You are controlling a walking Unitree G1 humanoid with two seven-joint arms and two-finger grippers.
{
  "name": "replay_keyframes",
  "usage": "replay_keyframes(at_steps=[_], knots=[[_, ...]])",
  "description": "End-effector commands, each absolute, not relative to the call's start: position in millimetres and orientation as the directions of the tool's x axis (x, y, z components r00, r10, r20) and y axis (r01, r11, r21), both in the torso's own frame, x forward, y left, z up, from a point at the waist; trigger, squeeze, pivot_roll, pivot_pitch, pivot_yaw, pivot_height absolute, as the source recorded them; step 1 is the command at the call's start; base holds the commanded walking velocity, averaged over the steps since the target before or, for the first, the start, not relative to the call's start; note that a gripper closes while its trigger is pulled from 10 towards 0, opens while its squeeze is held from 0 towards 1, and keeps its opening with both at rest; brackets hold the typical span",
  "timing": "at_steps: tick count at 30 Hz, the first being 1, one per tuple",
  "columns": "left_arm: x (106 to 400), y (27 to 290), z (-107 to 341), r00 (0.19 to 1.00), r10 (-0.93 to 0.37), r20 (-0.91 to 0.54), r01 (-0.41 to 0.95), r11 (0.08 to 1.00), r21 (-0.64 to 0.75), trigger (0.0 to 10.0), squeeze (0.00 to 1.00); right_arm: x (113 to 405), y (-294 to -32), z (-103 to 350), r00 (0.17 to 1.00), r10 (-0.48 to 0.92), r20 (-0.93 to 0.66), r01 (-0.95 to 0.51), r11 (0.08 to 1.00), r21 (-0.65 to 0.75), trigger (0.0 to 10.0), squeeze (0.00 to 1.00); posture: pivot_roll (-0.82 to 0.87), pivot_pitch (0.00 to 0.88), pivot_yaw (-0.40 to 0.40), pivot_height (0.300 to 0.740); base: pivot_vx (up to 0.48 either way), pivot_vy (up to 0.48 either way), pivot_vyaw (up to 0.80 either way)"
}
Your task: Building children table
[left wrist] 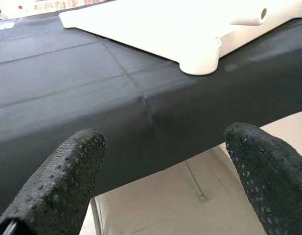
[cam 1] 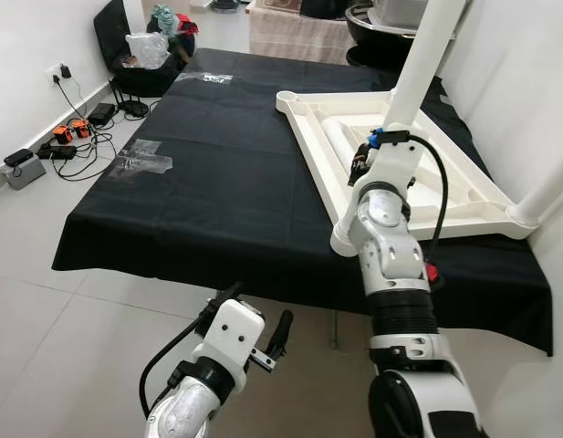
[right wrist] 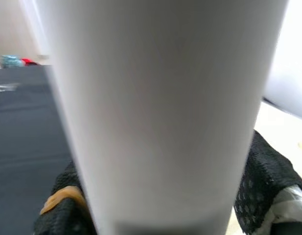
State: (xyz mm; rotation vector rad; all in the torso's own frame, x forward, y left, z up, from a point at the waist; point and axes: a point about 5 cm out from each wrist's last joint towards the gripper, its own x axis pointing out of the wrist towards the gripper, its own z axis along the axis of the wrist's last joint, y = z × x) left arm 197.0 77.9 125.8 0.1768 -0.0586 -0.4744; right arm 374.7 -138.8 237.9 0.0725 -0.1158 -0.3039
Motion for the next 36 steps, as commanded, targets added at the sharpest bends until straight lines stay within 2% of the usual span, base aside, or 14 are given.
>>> replay_keyframes(at_steps=[1,2,3,6,7,8,9,13,21,22,27,32,33,36], knots=[[197.2,77.4,123.0,0.886,-0.463,-0.003,0.457,0.873,0.168,10.0,0.00,379.7,-143.4,247.2,0.963,-0.213,0.167,0.202,0.976,0.078,10.0,0.70,0.04,0.112,-0.093,0.740,0.000,0.000,0.00],[197.2,77.4,123.0,0.886,-0.463,-0.003,0.457,0.873,0.168,10.0,0.00,379.7,-143.4,247.2,0.963,-0.213,0.167,0.202,0.976,0.078,10.0,0.70,0.04,0.112,-0.093,0.740,0.000,0.000,0.00],[197.3,77.4,123.2,0.886,-0.463,-0.002,0.457,0.873,0.168,10.0,0.00,380.7,-146.6,247.2,0.965,-0.187,0.184,0.180,0.982,0.055,10.0,1.00,0.04,0.112,-0.093,0.740,0.000,0.000,0.00],[197.8,77.1,123.8,0.886,-0.463,-0.001,0.457,0.873,0.168,10.0,0.00,383.3,-150.0,248.6,0.970,-0.132,0.204,0.129,0.991,0.026,10.0,1.00,0.04,0.126,-0.093,0.740,0.000,0.000,0.00],[198.2,77.3,123.5,0.887,-0.461,-0.004,0.456,0.875,0.164,10.0,0.00,386.7,-142.7,250.4,0.981,0.002,0.193,-0.012,0.999,0.047,10.0,0.00,0.04,0.128,-0.095,0.740,0.000,0.000,0.00],[198.2,77.3,123.5,0.887,-0.461,-0.004,0.456,0.875,0.164,10.0,0.00,386.7,-142.7,250.4,0.981,0.002,0.193,-0.012,0.999,0.047,10.0,0.00,0.04,0.128,-0.095,0.740,0.000,0.000,0.00],[199.1,77.6,123.6,0.888,-0.460,-0.006,0.454,0.876,0.161,10.0,0.00,390.7,-130.5,252.2,0.955,0.245,0.167,-0.264,0.959,0.100,10.0,0.00,0.04,0.135,-0.094,0.740,0.000,0.000,0.00],[199.6,76.9,124.1,0.887,-0.463,-0.003,0.457,0.875,0.162,10.0,0.00,390.5,-124.4,250.6,0.855,0.499,0.140,-0.514,0.851,0.108,10.0,0.00,0.04,0.139,-0.094,0.740,0.000,0.000,0.00],[200.1,77.7,125.8,0.889,-0.458,0.003,0.452,0.877,0.162,10.0,0.00,385.4,-112.2,241.0,0.661,0.743,0.107,-0.750,0.658,0.066,10.0,0.00,0.04,0.150,-0.089,0.740,0.000,0.000,0.00],[200.8,78.2,126.5,0.889,-0.457,0.004,0.451,0.878,0.161,10.0,0.00,381.4,-101.9,234.6,0.558,0.825,0.094,-0.830,0.556,0.048,10.0,0.00,0.04,0.159,-0.092,0.740,0.000,0.000,0.00],[200.6,77.9,126.7,0.888,-0.460,0.004,0.454,0.877,0.160,10.0,0.00,378.2,-87.6,231.0,0.463,0.880,0.104,-0.886,0.460,0.054,10.0,0.00,0.04,0.160,-0.095,0.740,0.000,0.000,0.00],[200.2,77.4,126.7,0.887,-0.462,0.003,0.456,0.876,0.161,10.0,0.00,380.7,-82.1,232.6,0.454,0.885,0.106,-0.891,0.452,0.042,10.0,0.00,0.05,0.164,-0.099,0.740,0.000,0.000,0.00],[199.9,77.3,126.8,0.887,-0.462,0.003,0.455,0.876,0.161,10.0,0.00,382.8,-80.5,233.9,0.473,0.874,0.111,-0.881,0.470,0.049,8.0,0.00,0.05,0.163,-0.101,0.740,0.000,0.000,0.00],[199.8,77.2,126.9,0.887,-0.462,0.003,0.455,0.876,0.161,10.0,0.00,384.3,-79.5,234.7,0.483,0.868,0.114,-0.876,0.480,0.055,8.0,0.00,0.05,0.163,-0.101,0.740,0.000,0.000,0.00]])
